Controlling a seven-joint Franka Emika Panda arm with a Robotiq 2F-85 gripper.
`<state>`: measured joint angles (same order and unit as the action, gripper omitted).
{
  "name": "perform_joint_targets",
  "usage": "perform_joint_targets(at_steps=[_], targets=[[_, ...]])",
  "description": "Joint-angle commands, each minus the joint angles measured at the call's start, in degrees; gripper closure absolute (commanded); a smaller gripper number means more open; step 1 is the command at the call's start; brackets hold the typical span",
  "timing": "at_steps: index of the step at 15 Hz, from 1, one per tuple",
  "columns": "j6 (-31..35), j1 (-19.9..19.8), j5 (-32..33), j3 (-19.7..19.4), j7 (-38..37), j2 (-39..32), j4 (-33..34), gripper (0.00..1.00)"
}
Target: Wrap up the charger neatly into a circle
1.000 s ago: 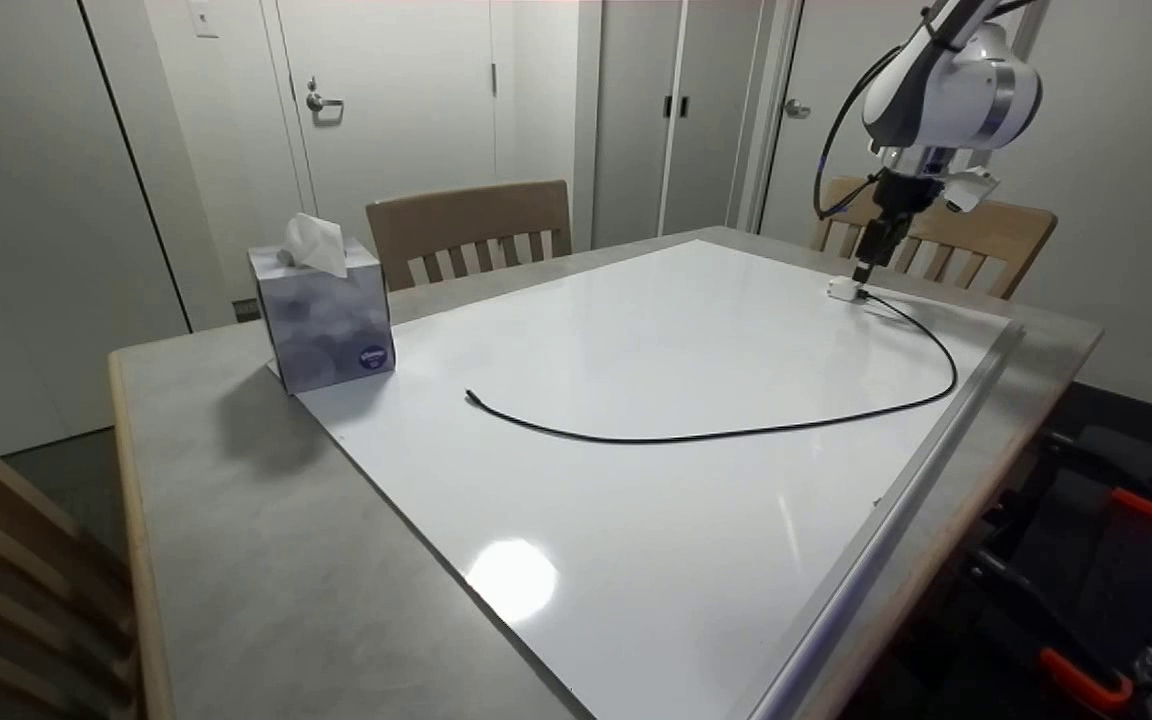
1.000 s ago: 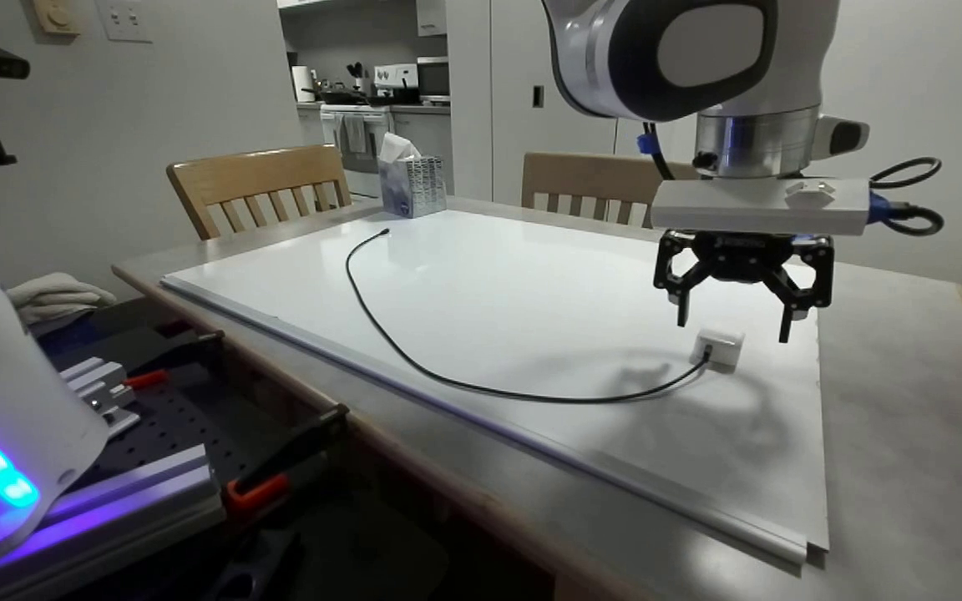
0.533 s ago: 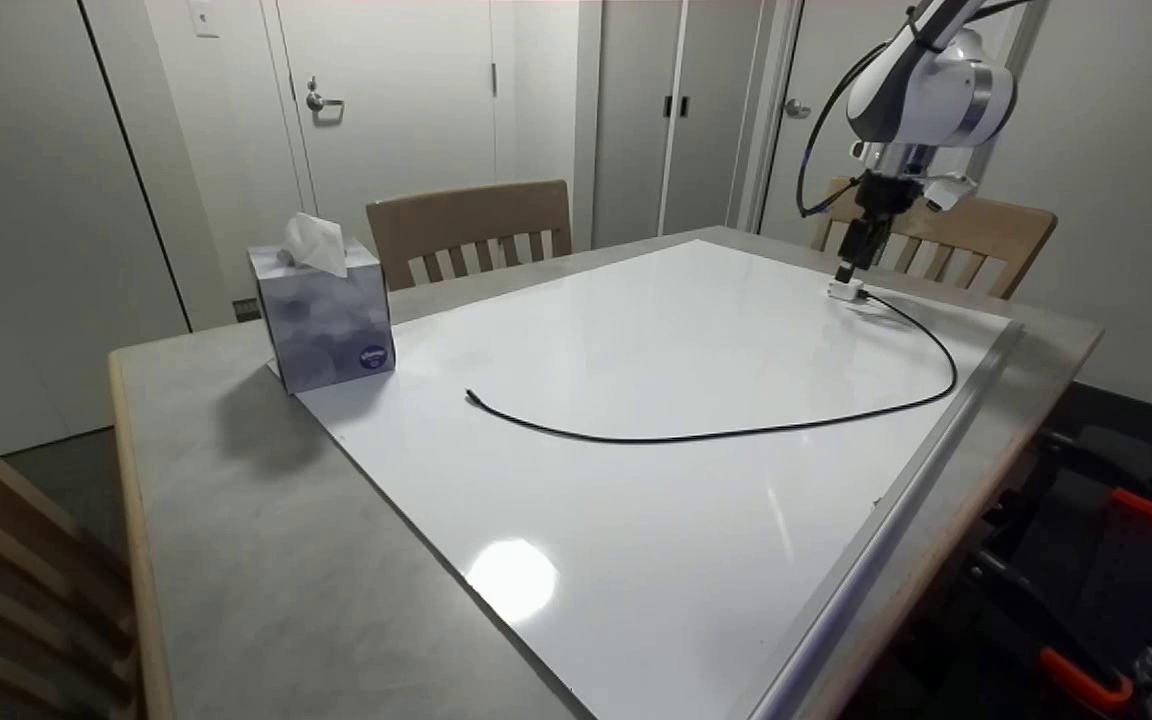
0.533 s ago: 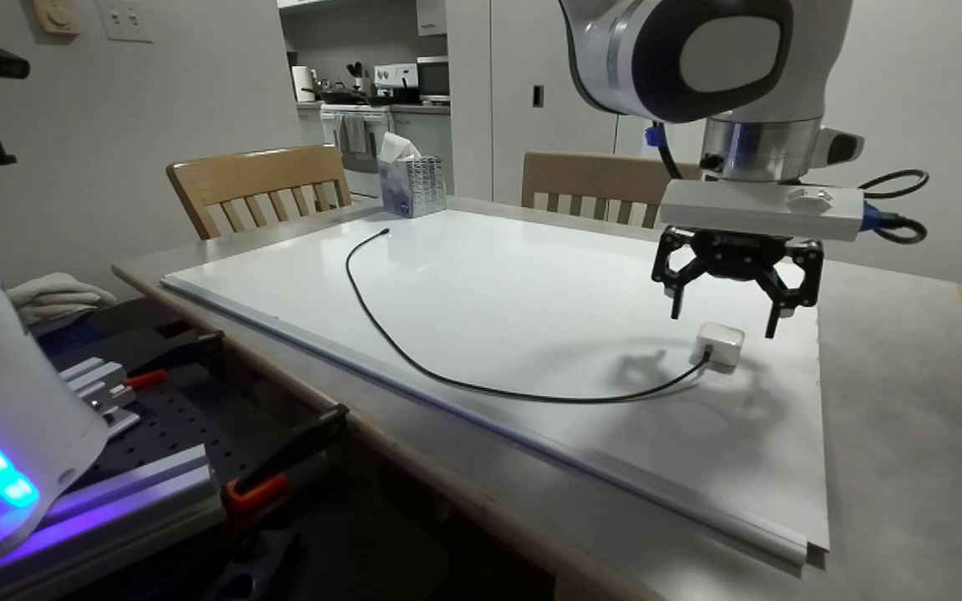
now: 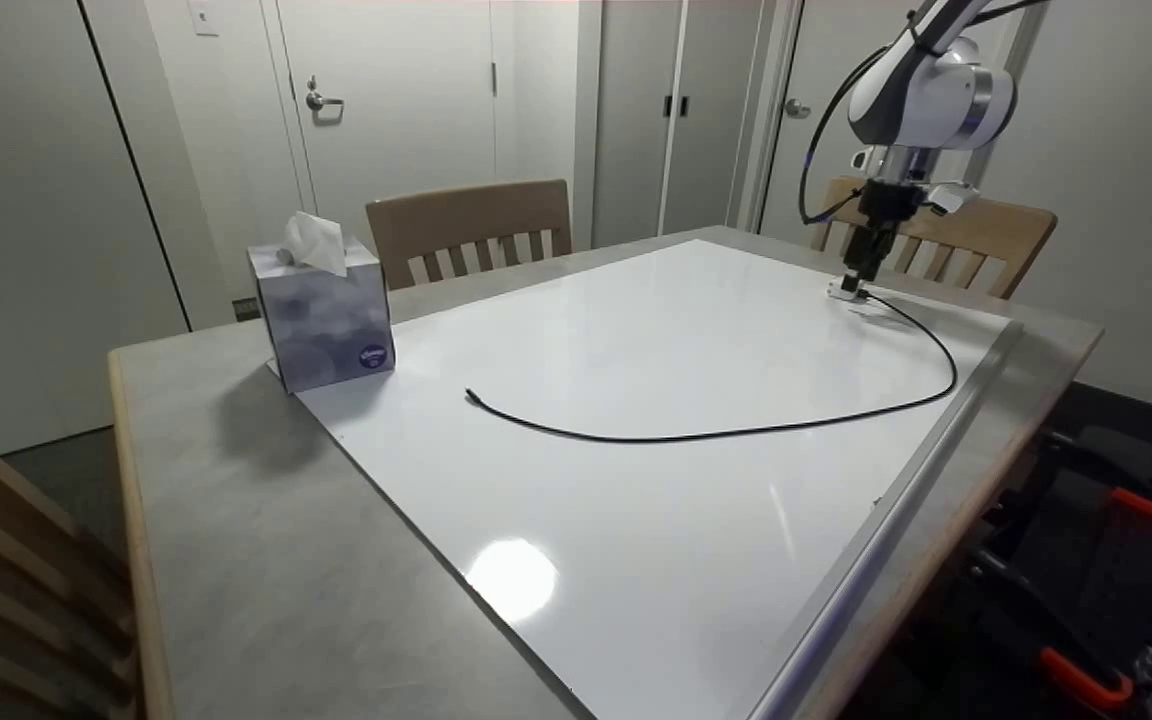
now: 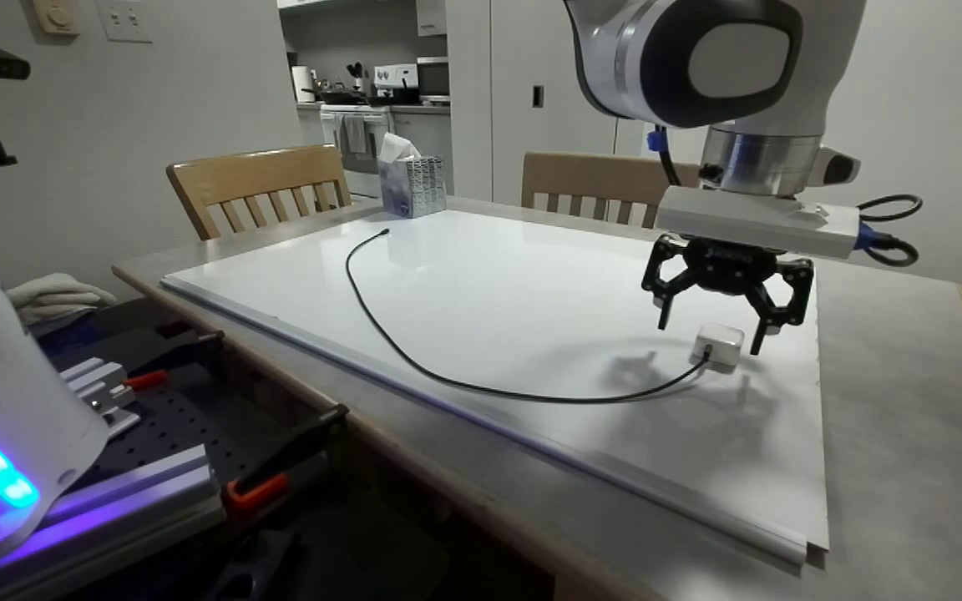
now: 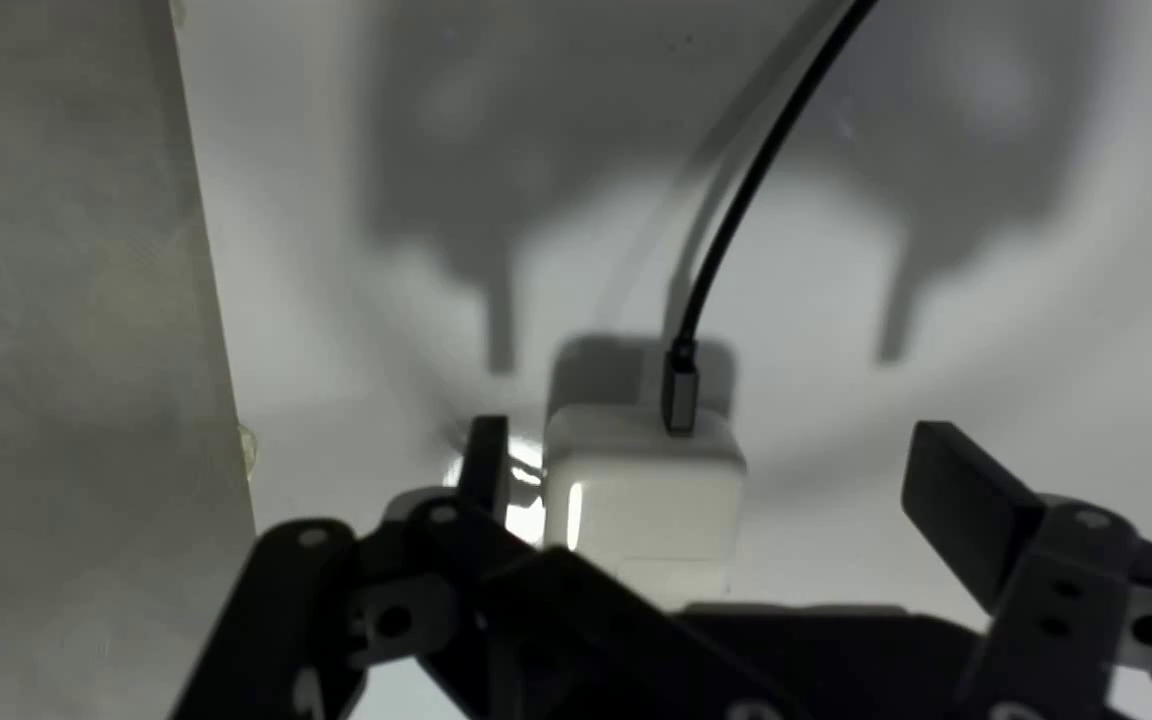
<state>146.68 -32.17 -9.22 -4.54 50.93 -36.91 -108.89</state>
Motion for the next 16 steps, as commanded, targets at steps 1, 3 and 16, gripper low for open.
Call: perform_joint_targets(at_steps=[1, 3, 16], targets=[[0.8, 0.5, 1.3, -0.4, -1.2, -1.3, 1.6, 0.00], [2.0, 0.8, 1.5, -0.6, -1.8, -1.5, 1.7, 0.00], [3.4, 0.0, 1.2, 0.3, -3.0, -3.8, 3.1, 0.48]])
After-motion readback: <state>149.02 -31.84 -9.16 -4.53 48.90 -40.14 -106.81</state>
